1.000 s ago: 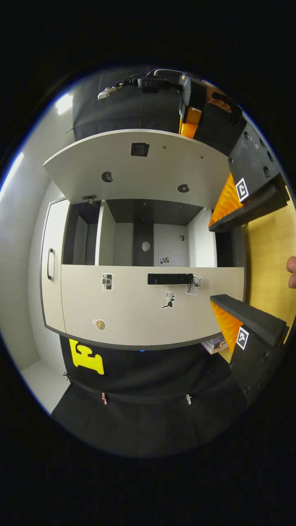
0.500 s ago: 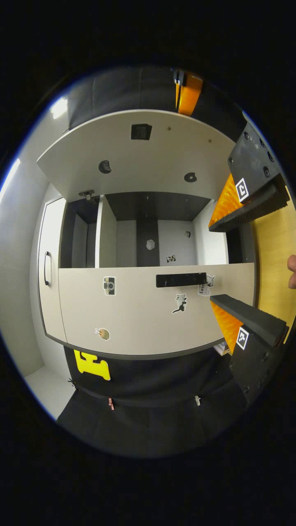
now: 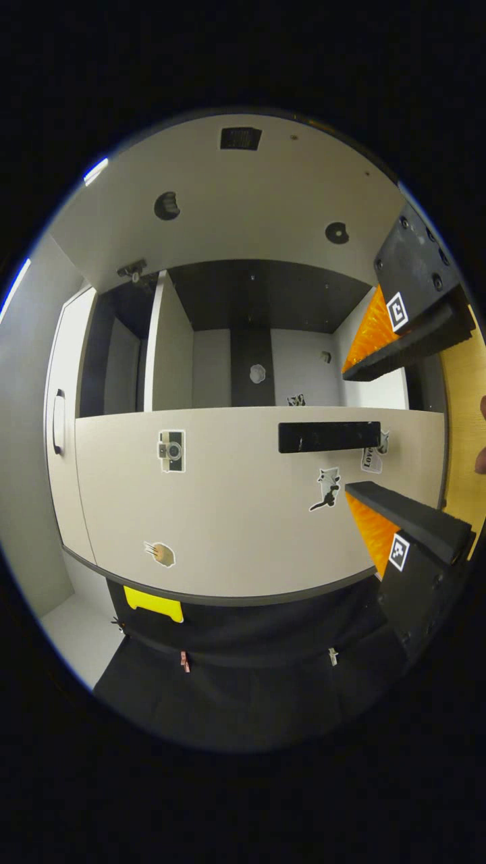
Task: Open the right door of the double-door shoe cabinet with the right hand, and open the left door with the left hand.
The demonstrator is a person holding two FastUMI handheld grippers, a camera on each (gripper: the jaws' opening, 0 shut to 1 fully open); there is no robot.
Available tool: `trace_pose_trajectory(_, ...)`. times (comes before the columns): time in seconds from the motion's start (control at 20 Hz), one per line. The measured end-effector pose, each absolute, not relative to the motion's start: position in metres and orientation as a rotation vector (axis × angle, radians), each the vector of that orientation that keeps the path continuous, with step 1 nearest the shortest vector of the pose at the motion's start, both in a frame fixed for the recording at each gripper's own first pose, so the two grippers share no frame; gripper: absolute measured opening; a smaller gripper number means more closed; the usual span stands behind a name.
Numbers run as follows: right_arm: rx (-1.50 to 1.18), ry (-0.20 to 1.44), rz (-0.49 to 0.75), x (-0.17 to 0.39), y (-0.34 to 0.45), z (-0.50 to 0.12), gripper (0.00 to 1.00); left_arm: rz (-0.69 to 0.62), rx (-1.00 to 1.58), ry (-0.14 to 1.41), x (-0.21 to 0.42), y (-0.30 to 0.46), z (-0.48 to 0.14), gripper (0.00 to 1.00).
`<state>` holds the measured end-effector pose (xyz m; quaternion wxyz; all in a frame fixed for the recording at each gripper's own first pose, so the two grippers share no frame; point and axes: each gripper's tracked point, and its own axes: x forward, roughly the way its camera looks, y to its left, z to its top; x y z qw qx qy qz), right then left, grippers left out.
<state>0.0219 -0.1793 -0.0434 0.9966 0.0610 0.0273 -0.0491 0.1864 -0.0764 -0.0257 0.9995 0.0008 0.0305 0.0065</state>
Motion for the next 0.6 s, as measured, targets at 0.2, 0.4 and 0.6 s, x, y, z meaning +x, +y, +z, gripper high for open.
trace_pose_trajectory(0.2, 0.127, 0.046, -0.099, 0.021, -0.181, -0.042, 0.98, 0.029, -0.005, 0.049, 0.221, -0.069, -0.032, 0.83)
trace_pose_trajectory(0.4, 0.116, 0.042, -0.093, 0.022, -0.181, -0.042, 0.98, 0.024, -0.009, 0.072, 0.247, -0.07, -0.045, 0.67)
trace_pose_trajectory(0.6, 0.114, 0.044, -0.097, 0.023, -0.184, -0.043, 0.98, 0.031, 0.024, 0.072, 0.265, -0.07, -0.047, 0.5)
